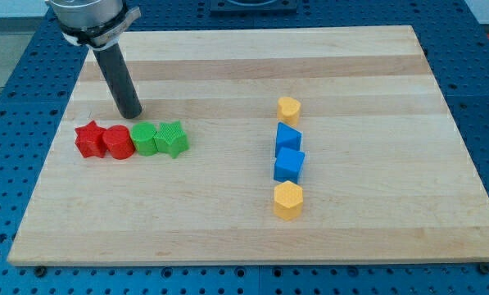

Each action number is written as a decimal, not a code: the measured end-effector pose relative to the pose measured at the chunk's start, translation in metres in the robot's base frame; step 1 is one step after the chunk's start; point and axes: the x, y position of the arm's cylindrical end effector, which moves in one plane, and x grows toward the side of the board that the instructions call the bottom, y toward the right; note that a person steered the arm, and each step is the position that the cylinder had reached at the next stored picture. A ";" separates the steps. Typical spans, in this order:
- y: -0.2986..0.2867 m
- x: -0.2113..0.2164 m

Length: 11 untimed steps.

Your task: Separate the green blocks from the red blocks

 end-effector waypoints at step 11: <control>-0.003 0.085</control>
